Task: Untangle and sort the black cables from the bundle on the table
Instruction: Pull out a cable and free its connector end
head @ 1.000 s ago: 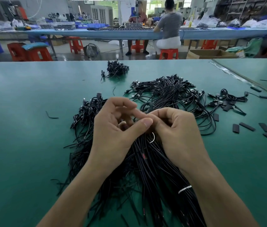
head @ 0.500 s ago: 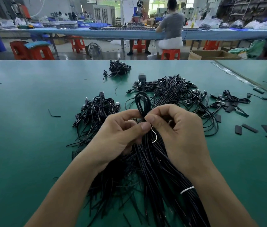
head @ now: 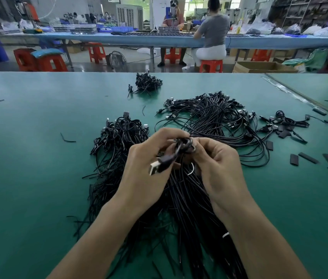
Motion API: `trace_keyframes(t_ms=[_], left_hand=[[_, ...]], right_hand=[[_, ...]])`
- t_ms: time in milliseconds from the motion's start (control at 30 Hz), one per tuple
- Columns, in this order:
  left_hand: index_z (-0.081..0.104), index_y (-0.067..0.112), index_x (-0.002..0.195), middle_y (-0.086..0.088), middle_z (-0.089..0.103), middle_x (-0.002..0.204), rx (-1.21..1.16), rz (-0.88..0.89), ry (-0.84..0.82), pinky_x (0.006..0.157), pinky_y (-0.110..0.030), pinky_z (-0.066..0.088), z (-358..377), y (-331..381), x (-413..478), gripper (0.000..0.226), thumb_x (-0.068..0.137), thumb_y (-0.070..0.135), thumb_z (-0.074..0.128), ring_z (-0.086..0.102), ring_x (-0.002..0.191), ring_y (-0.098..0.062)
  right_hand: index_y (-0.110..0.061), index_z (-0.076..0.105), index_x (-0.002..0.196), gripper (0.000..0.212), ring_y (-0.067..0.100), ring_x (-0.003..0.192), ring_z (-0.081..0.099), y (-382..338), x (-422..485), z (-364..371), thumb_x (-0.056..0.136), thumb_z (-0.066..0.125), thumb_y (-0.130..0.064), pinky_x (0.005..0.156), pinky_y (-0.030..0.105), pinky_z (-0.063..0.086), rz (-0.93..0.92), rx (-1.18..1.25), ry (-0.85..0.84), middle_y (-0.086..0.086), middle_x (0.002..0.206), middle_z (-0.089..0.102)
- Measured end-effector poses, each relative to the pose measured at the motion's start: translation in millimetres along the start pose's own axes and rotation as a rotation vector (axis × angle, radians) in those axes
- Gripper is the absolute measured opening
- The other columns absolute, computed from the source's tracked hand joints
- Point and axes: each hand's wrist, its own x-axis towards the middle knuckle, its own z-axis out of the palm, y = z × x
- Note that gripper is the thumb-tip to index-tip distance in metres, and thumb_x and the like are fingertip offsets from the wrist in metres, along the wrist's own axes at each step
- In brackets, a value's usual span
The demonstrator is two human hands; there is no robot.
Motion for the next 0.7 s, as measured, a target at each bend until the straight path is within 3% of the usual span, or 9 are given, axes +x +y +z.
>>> trace_keyframes(t_ms=[133,200,267,333,367,433,500,600,700], left_hand=[[0.074,0.032,0.098,-0.006,0.073,0.086,-0.076,-0.1,0.051,0.061,-0.048,0.055,-1,0,2,0.036,0.093,0.011,0.046,0.066,0.072,-0.037],[0.076,0.03,0.095,0.0,0.074,0.088,-0.061,-0.101,0.046,0.065,-0.039,0.055,-2,2,3,0.028,0.09,0.022,0.05,0.068,0.075,-0.022],[0.073,0.028,0.098,0.006,0.075,0.095,-0.014,-0.057,0.009,0.071,-0.027,0.057,-1,5,1,0.012,0.09,0.023,0.067,0.071,0.089,-0.014],[0.065,0.034,0.113,0.009,0.075,0.101,0.017,-0.051,-0.018,0.071,-0.027,0.057,-1,3,0,0.036,0.085,0.016,0.078,0.071,0.094,-0.013],[0.058,0.042,0.122,0.011,0.075,0.102,0.025,-0.057,-0.02,0.069,-0.027,0.055,-1,2,0,0.052,0.083,0.014,0.08,0.071,0.09,-0.01],[0.047,0.052,0.131,0.017,0.075,0.101,0.046,-0.064,-0.018,0.065,-0.019,0.049,-5,-1,1,0.074,0.081,0.01,0.08,0.065,0.075,-0.001],[0.048,0.052,0.131,0.023,0.073,0.097,0.139,-0.056,-0.01,0.065,-0.01,0.044,-9,-3,2,0.076,0.08,0.007,0.081,0.056,0.069,0.003],[0.058,0.048,0.128,0.032,0.063,0.093,0.353,-0.001,0.01,0.071,-0.006,0.039,-7,-2,1,0.065,0.08,0.011,0.081,0.049,0.073,0.007],[0.07,0.031,0.119,0.04,0.056,0.093,0.504,0.169,0.016,0.074,-0.007,0.037,-5,1,1,0.048,0.08,0.004,0.079,0.045,0.079,0.003]], right_hand=[[-0.016,0.073,0.073,0.019,0.0,0.057,0.054,0,-1,-1,0.087,0.065,-0.028,0.052,0.013,0.044,0.13,0.085,-0.055,-0.004,0.066,0.064],[-0.018,0.074,0.072,0.019,0.004,0.059,0.058,0,-1,-1,0.084,0.066,-0.03,0.054,0.017,0.048,0.153,0.076,-0.077,-0.001,0.067,0.066],[-0.017,0.074,0.075,0.02,0.016,0.069,0.061,1,-1,-3,0.082,0.066,-0.033,0.066,0.031,0.054,0.167,0.062,-0.079,0.008,0.075,0.069],[-0.011,0.074,0.079,0.021,0.026,0.078,0.06,3,0,-5,0.089,0.066,-0.028,0.081,0.049,0.053,0.173,0.024,-0.064,0.021,0.084,0.07],[-0.006,0.073,0.082,0.022,0.026,0.078,0.061,4,1,-6,0.093,0.065,-0.024,0.082,0.051,0.054,0.173,0.003,-0.057,0.025,0.085,0.07],[-0.006,0.072,0.081,0.023,0.012,0.065,0.058,4,1,-8,0.095,0.063,-0.021,0.064,0.032,0.053,0.172,-0.018,-0.053,0.013,0.07,0.067],[-0.014,0.072,0.074,0.024,0.003,0.053,0.049,2,0,-9,0.095,0.063,-0.02,0.052,0.015,0.042,0.195,-0.01,-0.054,-0.001,0.06,0.059],[-0.022,0.072,0.06,0.032,0.001,0.051,0.048,0,1,-10,0.092,0.065,-0.025,0.047,0.012,0.039,0.25,-0.009,-0.07,-0.005,0.058,0.058],[-0.025,0.072,0.056,0.032,0.003,0.053,0.054,-2,1,-12,0.087,0.067,-0.028,0.049,0.017,0.036,0.306,-0.004,-0.086,-0.007,0.057,0.061]])
